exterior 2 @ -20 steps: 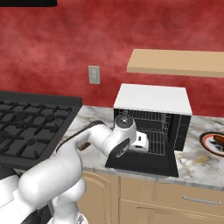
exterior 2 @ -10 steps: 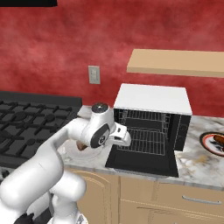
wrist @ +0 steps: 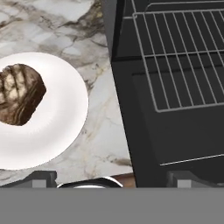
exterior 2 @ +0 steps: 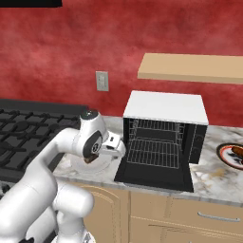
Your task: Open the toaster oven door. Place the bread on the bottom rack in the toaster oven and place the chicken drumstick on the top rack.
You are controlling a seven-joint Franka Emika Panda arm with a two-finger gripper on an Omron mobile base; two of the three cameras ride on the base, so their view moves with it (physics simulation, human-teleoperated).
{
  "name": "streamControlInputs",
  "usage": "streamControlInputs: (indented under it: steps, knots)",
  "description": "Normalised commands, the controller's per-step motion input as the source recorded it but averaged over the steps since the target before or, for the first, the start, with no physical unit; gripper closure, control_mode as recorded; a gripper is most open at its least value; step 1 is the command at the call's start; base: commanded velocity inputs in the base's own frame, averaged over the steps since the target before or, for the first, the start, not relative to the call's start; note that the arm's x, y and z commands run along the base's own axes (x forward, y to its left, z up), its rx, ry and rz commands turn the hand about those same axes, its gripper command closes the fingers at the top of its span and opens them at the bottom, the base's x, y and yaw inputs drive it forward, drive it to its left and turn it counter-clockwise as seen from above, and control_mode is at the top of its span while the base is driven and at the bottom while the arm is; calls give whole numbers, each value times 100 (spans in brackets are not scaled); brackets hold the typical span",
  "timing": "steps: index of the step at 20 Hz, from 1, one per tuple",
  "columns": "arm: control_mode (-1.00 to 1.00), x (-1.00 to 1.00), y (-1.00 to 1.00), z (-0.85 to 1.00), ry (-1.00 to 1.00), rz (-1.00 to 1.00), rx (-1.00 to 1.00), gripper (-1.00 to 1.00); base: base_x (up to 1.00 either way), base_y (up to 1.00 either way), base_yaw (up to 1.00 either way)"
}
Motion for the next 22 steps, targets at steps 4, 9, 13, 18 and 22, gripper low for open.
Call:
streamControlInputs:
  steps: [4,9,13,18,22]
  knots:
    - [-100,3,56,0,1,-7,0,-100,0,0,0]
    - [-100,1,44,0,0,-1,2,-100,0,0,0]
    - [-100,21,42,-1,-2,-3,2,-100,0,0,0]
    - [-100,32,40,0,0,-11,7,-100,0,0,0]
    - [-100,27,35,0,0,-10,9,-100,0,0,0]
